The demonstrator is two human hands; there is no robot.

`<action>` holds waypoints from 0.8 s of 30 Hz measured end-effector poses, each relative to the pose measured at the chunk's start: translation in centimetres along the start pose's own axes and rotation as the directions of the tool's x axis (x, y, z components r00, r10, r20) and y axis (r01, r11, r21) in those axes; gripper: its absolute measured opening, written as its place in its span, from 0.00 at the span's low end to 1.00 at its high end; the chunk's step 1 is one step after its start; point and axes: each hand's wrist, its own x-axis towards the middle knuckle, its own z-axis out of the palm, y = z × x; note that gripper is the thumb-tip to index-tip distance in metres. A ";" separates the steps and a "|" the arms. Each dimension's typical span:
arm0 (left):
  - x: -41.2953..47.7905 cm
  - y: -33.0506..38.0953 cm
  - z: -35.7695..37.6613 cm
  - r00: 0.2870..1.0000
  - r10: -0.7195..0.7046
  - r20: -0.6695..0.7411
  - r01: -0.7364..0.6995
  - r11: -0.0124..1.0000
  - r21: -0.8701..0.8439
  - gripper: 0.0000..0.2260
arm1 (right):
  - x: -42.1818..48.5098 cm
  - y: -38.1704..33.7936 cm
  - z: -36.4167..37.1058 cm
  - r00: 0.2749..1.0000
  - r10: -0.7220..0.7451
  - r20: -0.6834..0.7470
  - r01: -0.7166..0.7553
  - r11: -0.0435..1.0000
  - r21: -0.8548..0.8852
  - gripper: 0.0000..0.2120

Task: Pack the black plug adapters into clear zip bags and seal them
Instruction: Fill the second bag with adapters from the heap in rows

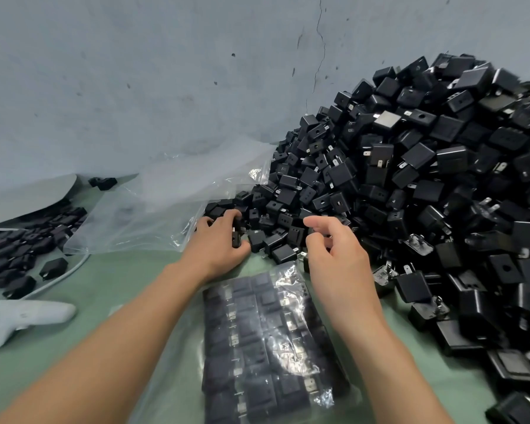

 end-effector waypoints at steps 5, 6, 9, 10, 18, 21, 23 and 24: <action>0.4 0.9 0.5 0.997 -0.013 -0.070 0.017 0.998 0.062 0.23 | -0.2 -0.2 0.1 1.000 -0.001 0.003 0.001 1.000 0.000 0.13; 0.3 1.0 0.7 0.993 0.008 -0.114 -0.001 0.998 0.066 0.22 | -0.2 -0.3 0.2 1.000 -0.002 0.000 0.002 1.000 0.001 0.13; 0.4 0.8 1.1 0.979 0.101 -0.176 -0.083 0.991 0.110 0.19 | -0.2 -0.5 0.4 1.000 -0.001 -0.002 0.001 1.000 0.003 0.13; 0.5 0.7 1.1 0.980 0.116 -0.161 -0.096 0.987 0.125 0.19 | -0.2 -0.5 0.4 1.000 -0.001 -0.003 0.001 1.000 0.003 0.13; 1.8 0.4 0.5 0.994 0.104 -0.024 -0.102 0.992 0.073 0.20 | -0.1 -0.1 0.4 1.000 -0.002 -0.008 0.002 1.000 0.003 0.13; 1.9 0.6 0.7 0.994 0.098 -0.047 -0.097 0.995 0.027 0.18 | -0.1 -0.2 0.4 1.000 -0.005 -0.003 0.005 1.000 0.002 0.13; 2.2 1.1 1.1 0.993 0.041 -0.112 -0.044 0.999 -0.018 0.19 | -0.1 -0.3 0.5 1.000 -0.007 0.001 0.007 1.000 -0.005 0.13; 2.4 1.4 1.3 0.989 0.001 -0.146 -0.007 0.999 -0.041 0.19 | -0.2 -0.3 0.5 1.000 -0.008 0.001 0.008 1.000 -0.005 0.13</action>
